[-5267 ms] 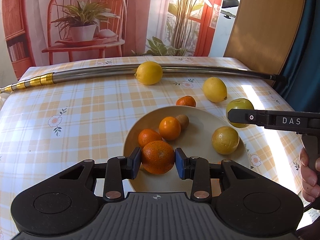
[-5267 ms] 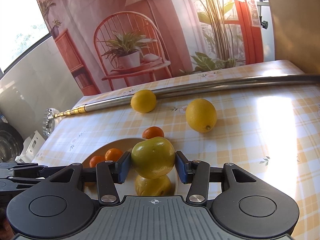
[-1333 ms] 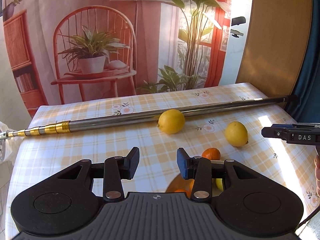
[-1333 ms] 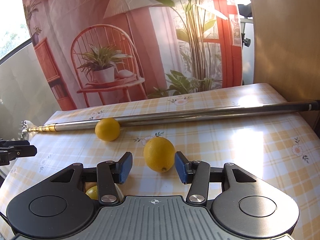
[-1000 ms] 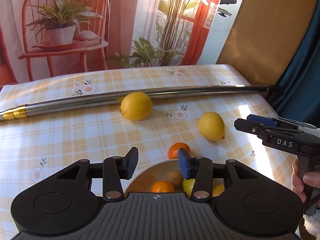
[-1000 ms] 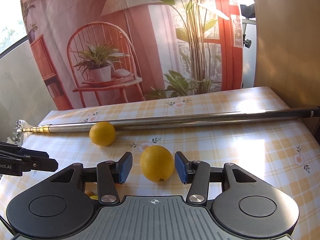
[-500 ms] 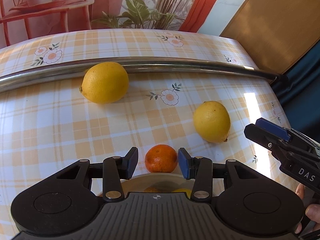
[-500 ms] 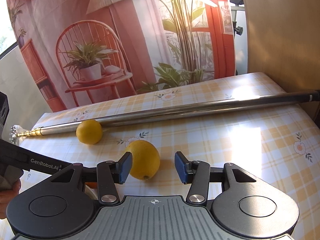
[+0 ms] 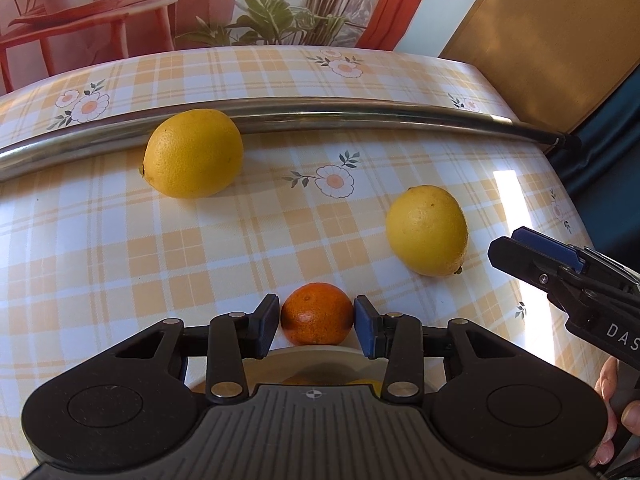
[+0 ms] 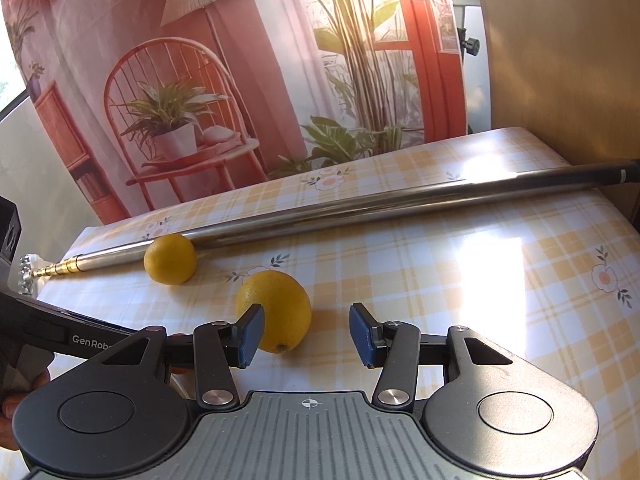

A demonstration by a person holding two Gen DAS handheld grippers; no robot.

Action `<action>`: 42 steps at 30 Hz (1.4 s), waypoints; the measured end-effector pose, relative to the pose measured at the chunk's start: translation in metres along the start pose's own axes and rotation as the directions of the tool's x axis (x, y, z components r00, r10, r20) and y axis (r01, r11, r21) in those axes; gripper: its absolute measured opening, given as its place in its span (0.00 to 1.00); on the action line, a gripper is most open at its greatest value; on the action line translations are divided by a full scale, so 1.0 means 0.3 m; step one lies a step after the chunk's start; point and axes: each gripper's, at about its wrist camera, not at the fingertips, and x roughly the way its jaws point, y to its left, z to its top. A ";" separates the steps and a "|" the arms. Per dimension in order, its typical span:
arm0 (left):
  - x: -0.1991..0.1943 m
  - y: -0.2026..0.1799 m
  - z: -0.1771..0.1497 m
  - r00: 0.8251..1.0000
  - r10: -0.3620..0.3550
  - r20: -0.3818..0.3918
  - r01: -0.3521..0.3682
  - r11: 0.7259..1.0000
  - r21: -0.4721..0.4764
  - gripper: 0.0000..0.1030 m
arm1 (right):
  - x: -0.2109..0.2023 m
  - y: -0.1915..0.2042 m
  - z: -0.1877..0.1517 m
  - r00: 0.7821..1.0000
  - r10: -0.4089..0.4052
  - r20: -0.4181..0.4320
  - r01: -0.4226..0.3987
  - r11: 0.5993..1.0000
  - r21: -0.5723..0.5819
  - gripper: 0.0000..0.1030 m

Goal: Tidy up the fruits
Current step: 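Move the left tool to the small orange while the right tool approaches a lemon, then grasp the lemon with the right tool while the left tool grasps the small orange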

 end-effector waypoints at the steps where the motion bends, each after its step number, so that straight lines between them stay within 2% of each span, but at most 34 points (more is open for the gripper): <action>1: -0.005 0.001 -0.003 1.000 0.003 0.008 -0.003 1.000 -0.001 0.40 | -0.002 0.000 -0.001 1.000 0.000 0.000 0.000 1.000 0.000 0.43; 9: -0.046 -0.004 -0.030 0.996 0.058 0.066 -0.060 0.998 0.033 0.39 | 0.009 0.007 0.000 1.000 0.011 -0.007 -0.011 1.000 -0.021 0.43; 18: -0.109 -0.006 -0.066 0.985 0.085 0.149 -0.095 0.993 0.063 0.38 | 0.040 0.057 0.016 0.999 0.037 -0.019 -0.039 0.993 -0.107 0.43; 25: -0.141 -0.013 -0.083 0.975 0.113 0.194 -0.129 0.989 0.075 0.38 | 0.102 0.073 0.039 0.998 0.056 -0.030 -0.060 0.990 -0.129 0.57; 33: -0.172 -0.011 -0.105 0.965 0.126 0.229 -0.147 0.986 0.078 0.38 | 0.191 0.073 0.026 0.993 0.056 -0.107 -0.067 0.992 -0.103 0.54; 42: -0.197 0.002 -0.125 0.961 0.128 0.247 -0.149 0.986 0.072 0.38 | 0.209 0.072 0.003 0.993 0.042 -0.109 -0.050 0.996 -0.073 0.49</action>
